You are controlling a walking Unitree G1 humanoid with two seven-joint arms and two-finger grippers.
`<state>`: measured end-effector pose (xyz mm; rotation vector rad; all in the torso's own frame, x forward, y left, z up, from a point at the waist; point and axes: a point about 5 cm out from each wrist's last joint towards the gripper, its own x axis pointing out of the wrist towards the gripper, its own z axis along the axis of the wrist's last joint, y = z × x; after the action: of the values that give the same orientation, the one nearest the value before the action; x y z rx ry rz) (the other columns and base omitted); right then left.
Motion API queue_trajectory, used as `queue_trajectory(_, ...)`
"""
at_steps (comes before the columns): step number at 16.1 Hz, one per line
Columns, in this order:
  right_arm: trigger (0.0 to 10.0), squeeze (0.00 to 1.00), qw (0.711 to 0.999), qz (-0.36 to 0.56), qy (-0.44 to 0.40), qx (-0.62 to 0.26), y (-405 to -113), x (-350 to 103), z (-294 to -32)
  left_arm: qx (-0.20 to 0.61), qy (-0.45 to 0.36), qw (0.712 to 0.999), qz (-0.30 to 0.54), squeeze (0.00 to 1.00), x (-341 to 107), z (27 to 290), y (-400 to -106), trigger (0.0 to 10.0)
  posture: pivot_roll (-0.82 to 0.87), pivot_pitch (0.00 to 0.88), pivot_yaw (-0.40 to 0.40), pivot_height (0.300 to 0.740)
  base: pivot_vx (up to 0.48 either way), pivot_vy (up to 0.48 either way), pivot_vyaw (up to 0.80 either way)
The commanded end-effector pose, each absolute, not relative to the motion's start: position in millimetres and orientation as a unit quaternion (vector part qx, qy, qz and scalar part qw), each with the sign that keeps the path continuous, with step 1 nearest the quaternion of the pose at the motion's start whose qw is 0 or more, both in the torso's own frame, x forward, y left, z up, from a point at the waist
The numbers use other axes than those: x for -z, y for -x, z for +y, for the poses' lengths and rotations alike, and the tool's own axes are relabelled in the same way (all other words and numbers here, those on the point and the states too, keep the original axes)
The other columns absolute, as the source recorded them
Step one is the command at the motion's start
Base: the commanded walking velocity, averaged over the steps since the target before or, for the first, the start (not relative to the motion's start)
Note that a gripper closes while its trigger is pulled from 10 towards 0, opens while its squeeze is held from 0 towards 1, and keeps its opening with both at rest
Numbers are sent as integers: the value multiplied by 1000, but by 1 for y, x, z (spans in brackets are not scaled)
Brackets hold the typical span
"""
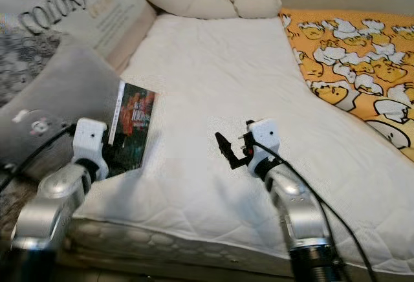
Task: Clean up the room
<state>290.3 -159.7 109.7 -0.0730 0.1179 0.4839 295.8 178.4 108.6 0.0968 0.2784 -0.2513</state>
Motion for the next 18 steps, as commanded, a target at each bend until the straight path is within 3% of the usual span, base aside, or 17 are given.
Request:
queue_trajectory(1, 10000, 0, 959, 50, 49, -274, -291, -120, -159, 144, -40, 980, 128, 0, -118, 179, -306, 10000, 13, 0, 42, 740, 0, 0, 0)
queue_trajectory(4, 10000, 0, 933, 65, 77, -347, -283, -127, -165, 198, 26, 972, 127, 0, -124, 166, -333, 10000, -9, 4, 41, 740, 0, 0, 0)
queue_trajectory(7, 10000, 0, 898, 99, 102, -417, -267, -127, -167, 274, 129, 942, 146, 0, -132, 139, -360, 10000, -53, 35, 47, 740, 0, 0, 0)
queue_trajectory(9, 10000, 0, 888, 110, 106, -434, -260, -128, -166, 252, 143, 940, 179, 0, -123, 134, -369, 10000, -81, 66, 57, 740, 0, 0, 0)
queue_trajectory(16, 10000, 0, 870, 168, 119, -448, -224, -131, -181, 255, 217, 904, 266, 0, -84, 112, -360, 10000, -187, 182, 83, 740, 0, 0, 0)
queue_trajectory(18, 10000, 0, 869, 173, 120, -448, -217, -133, -181, 237, 193, 912, 272, 0, -79, 117, -359, 10000, -200, 212, 109, 740, 0, 0, 0)
